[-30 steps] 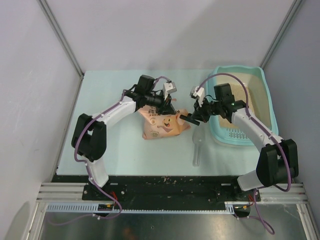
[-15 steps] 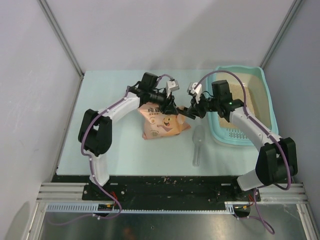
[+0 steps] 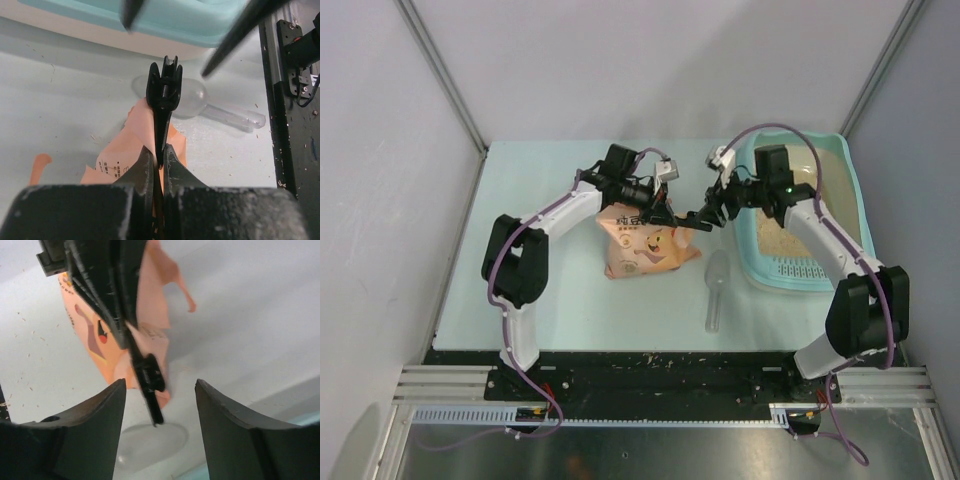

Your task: Fill the litter box with clean litter

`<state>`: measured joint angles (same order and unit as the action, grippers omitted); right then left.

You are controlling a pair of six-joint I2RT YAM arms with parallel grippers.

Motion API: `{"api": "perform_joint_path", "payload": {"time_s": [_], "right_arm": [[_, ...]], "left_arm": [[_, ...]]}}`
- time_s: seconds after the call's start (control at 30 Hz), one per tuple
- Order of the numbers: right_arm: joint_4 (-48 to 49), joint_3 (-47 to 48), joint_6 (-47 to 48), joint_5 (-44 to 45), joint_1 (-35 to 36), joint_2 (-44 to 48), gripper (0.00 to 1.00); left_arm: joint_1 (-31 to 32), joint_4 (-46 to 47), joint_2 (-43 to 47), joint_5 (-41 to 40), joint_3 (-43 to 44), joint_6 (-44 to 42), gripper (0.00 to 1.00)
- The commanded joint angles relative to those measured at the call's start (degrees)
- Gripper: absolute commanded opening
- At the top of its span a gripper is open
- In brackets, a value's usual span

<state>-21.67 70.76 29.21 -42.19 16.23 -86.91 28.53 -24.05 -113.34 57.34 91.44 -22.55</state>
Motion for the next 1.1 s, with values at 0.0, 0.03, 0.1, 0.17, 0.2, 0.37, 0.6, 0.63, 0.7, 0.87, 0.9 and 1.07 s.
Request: {"api": "perform_joint_path", "payload": {"time_s": [0.0, 0.03, 0.1, 0.17, 0.2, 0.37, 0.6, 0.63, 0.7, 0.87, 0.9, 1.07], "right_arm": [[-12.29, 10.51, 3.27, -7.79, -4.53, -3.86, 0.65], [-14.60, 12.10, 5.40, -8.42, -5.06, -4.75, 0.66], [-21.87, 14.48, 10.05, -9.22, -5.33, -7.90, 0.66], [-26.47, 18.61, 16.56, -10.01, -5.59, -10.45, 0.66], [-30.23, 20.28, 18.23, -10.53, -5.68, -12.73, 0.66], [-40.88, 29.34, 25.62, -13.43, -5.42, -19.34, 0.66], [-46.70, 32.25, 31.16, -16.95, -5.07, -21.63, 0.66], [-47.32, 32.25, 32.13, -16.78, -4.81, -21.72, 0.66], [-47.85, 31.90, 33.45, -16.26, -4.11, -21.46, 0.66], [-42.68, 30.93, 29.33, -15.46, -3.40, -21.72, 0.65], [-41.79, 30.84, 28.11, -15.03, -3.22, -21.81, 0.65], [-37.66, 30.66, 24.93, -14.58, -2.87, -21.89, 0.56]], "left_arm": [[0.21, 0.15, 1.89, 0.06, 1.46, -3.99, 0.00], [0.21, 0.15, 2.07, -0.38, 1.46, -5.22, 0.00], [0.29, 0.15, 2.51, -1.44, 1.72, -6.63, 0.00], [0.29, 0.24, 2.77, -1.88, 1.90, -7.95, 0.00], [0.29, 0.15, 2.77, -2.14, 2.25, -8.21, 0.00], [0.38, 0.15, 2.86, -2.94, 2.78, -9.01, 0.00], [0.65, 0.06, 3.04, -3.64, 2.60, -9.62, 0.00], [0.65, 0.15, 2.95, -3.64, 2.60, -9.80, 0.00], [0.65, 0.15, 2.95, -3.82, 2.78, -9.80, 0.00], [0.82, 0.06, 2.77, -3.91, 3.13, -9.80, 0.00], [0.82, 0.15, 2.69, -3.99, 3.31, -9.71, 0.00], [0.82, 0.15, 2.51, -4.25, 3.48, -9.80, 0.00]]}}
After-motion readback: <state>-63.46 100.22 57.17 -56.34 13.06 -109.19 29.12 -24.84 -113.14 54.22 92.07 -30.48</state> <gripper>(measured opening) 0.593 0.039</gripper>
